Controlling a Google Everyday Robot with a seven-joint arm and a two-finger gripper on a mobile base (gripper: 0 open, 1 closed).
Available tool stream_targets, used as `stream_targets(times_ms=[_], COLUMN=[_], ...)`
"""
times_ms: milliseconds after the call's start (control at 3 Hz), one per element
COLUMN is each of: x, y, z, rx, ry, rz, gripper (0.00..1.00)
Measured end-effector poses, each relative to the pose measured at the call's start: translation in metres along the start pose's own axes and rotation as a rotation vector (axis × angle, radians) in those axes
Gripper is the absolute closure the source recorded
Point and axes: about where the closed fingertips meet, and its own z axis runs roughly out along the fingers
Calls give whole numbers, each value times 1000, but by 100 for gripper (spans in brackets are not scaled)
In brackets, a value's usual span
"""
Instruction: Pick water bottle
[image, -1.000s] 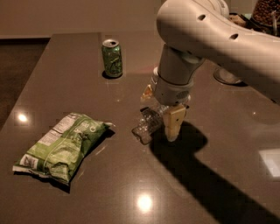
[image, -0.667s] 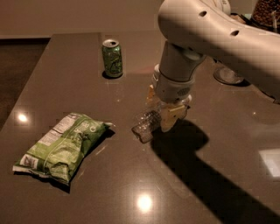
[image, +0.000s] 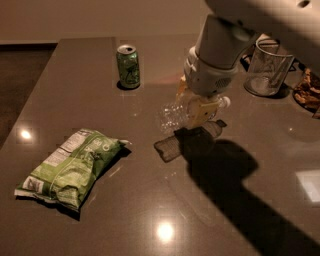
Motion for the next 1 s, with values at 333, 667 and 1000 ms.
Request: stream_targets(times_ms=[333, 667, 1000], x=[-3, -9, -11], y=[-7, -12, -16], z=[-27, -47, -50], rx=[19, 24, 41], ry=[-46, -115, -119], rz=[18, 24, 22], gripper=[100, 100, 100])
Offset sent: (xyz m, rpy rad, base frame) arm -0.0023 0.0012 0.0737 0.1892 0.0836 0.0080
